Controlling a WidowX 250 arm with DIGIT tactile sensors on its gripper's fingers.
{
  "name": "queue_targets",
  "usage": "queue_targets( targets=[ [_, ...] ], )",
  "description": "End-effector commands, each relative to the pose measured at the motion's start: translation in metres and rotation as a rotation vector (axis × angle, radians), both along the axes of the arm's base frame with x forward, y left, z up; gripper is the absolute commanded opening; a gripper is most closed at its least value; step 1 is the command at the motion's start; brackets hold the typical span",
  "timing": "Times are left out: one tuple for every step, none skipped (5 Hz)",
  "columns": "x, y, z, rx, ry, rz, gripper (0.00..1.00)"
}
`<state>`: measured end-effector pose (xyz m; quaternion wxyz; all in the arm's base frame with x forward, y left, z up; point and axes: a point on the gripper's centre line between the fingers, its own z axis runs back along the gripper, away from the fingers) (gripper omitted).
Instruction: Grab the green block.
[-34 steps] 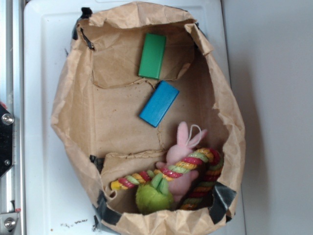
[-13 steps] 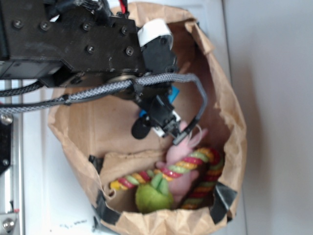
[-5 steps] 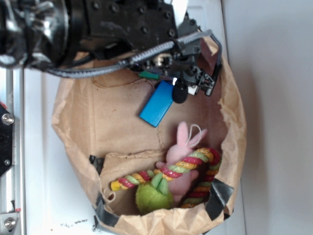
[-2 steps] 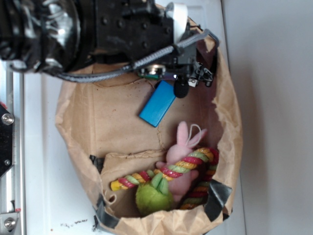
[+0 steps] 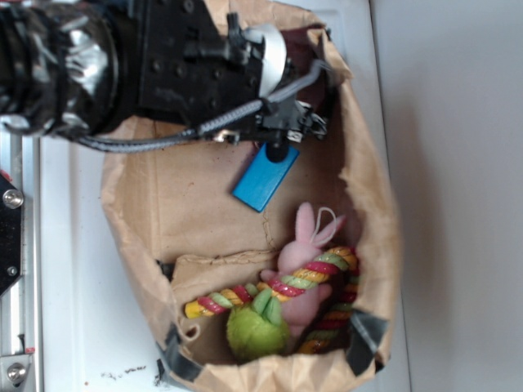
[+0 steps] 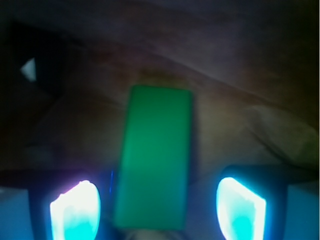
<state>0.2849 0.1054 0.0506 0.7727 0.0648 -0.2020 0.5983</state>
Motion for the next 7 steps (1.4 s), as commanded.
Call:
queue_targets(
  targets=[
    [0.001, 0.007, 0.010, -0.006, -0.005, 0.089, 1.00],
    [0.006, 0.011, 0.007, -0.017, -0.010, 0.120, 1.00],
    [0.011, 0.008, 0.006, -0.013, -0.033, 0.098, 1.00],
    [0.017, 0.007, 0.001, -0.005, -0.052, 0.064, 1.00],
    [0.018, 0.006, -0.001, -0.011, -0.061, 0.036, 0.91],
    [0.017, 0.007, 0.001, -0.021, -0.071, 0.042, 0.00],
    [0.017, 0.007, 0.003, -0.010, -0.090, 0.039, 0.00]
  ],
)
